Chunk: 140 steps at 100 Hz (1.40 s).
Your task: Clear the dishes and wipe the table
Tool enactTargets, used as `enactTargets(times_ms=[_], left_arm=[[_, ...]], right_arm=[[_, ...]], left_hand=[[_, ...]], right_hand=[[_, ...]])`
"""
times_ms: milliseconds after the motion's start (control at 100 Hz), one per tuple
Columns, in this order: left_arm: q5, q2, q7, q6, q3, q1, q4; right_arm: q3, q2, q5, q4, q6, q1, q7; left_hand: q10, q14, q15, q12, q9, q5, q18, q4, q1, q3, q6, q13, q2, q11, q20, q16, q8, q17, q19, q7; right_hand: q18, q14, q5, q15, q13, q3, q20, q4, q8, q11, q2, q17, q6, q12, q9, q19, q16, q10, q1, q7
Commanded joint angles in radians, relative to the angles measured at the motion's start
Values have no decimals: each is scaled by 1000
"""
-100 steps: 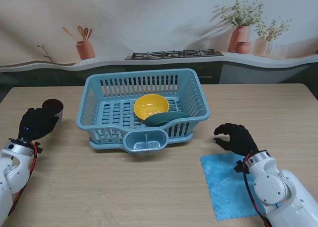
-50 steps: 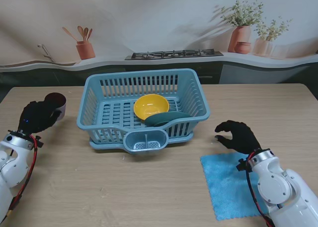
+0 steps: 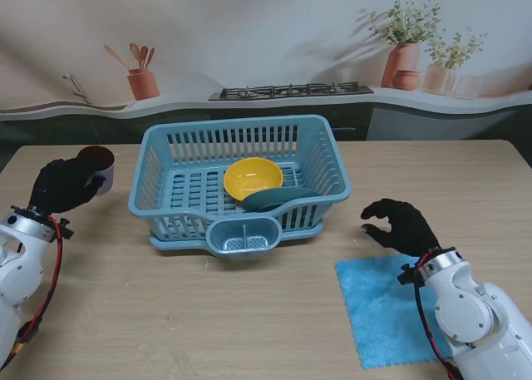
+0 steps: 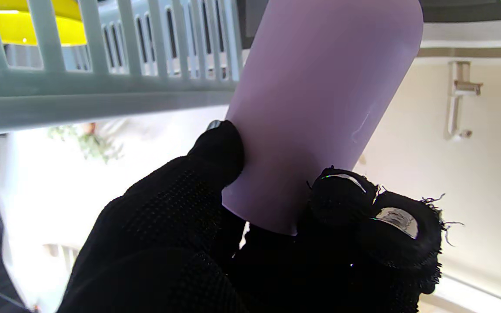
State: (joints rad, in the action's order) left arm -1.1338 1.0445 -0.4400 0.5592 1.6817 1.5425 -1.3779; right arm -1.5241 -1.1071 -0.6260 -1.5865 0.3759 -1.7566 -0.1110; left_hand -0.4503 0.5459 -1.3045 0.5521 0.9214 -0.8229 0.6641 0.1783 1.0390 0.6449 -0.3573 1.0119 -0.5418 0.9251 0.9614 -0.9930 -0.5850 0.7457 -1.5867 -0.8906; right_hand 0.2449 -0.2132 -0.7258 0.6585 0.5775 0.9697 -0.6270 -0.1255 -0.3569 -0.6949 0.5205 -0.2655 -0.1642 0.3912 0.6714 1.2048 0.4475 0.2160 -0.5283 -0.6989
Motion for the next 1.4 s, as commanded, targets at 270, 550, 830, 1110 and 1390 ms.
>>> enactTargets(times_ms=[270,550,830,1110,1390], left_arm=[[68,11,134,18,8,-14,-82],[103,11,186,43,-15,-64,-84],[99,8,196,95,-37,-110,-81],[169,9,302,106,-71,-151,-115],[243,6,412,53,-167,-237,-102]], right_arm=[[-5,-1,0,-14,7,-10,12],[-7,-2,1,-23,0,-16,12],[-6,-2,4,-28,-10,-20,13],[-5,-3,4,-30,-13,-20,13],[-5,-3,6,-31,-16,-22,13]], left_hand=[[-125,-12,-77,76,44,12,34,-9,98,77,50,46,68,193,16,-42,-65,54,-57,-167],[-120,-12,-76,76,44,12,34,-9,96,77,55,44,67,191,16,-42,-66,52,-56,-165],[-110,-25,-68,74,44,16,34,-8,90,75,67,38,68,190,12,-39,-68,40,-48,-168],[-107,-27,-66,73,45,15,34,-8,91,74,68,39,69,189,10,-37,-64,37,-46,-170],[-108,-27,-66,73,45,14,34,-9,91,74,67,39,69,189,8,-36,-64,37,-47,-171]], right_hand=[[-21,11,8,21,9,2,-18,-1,29,-3,-9,-5,7,-7,6,23,9,-8,-20,-19],[-21,10,7,22,9,0,-19,-1,36,-3,-10,-5,6,-7,7,25,9,-7,-18,-23],[-26,11,7,21,8,-1,-19,2,39,-2,-14,-2,6,-7,6,23,9,-9,-15,-22],[-25,11,5,20,7,-3,-20,3,38,-1,-16,-1,5,-7,7,23,9,-10,-13,-21],[-25,11,4,21,9,-3,-19,4,38,-1,-15,1,6,-7,8,20,9,-8,-13,-20]])
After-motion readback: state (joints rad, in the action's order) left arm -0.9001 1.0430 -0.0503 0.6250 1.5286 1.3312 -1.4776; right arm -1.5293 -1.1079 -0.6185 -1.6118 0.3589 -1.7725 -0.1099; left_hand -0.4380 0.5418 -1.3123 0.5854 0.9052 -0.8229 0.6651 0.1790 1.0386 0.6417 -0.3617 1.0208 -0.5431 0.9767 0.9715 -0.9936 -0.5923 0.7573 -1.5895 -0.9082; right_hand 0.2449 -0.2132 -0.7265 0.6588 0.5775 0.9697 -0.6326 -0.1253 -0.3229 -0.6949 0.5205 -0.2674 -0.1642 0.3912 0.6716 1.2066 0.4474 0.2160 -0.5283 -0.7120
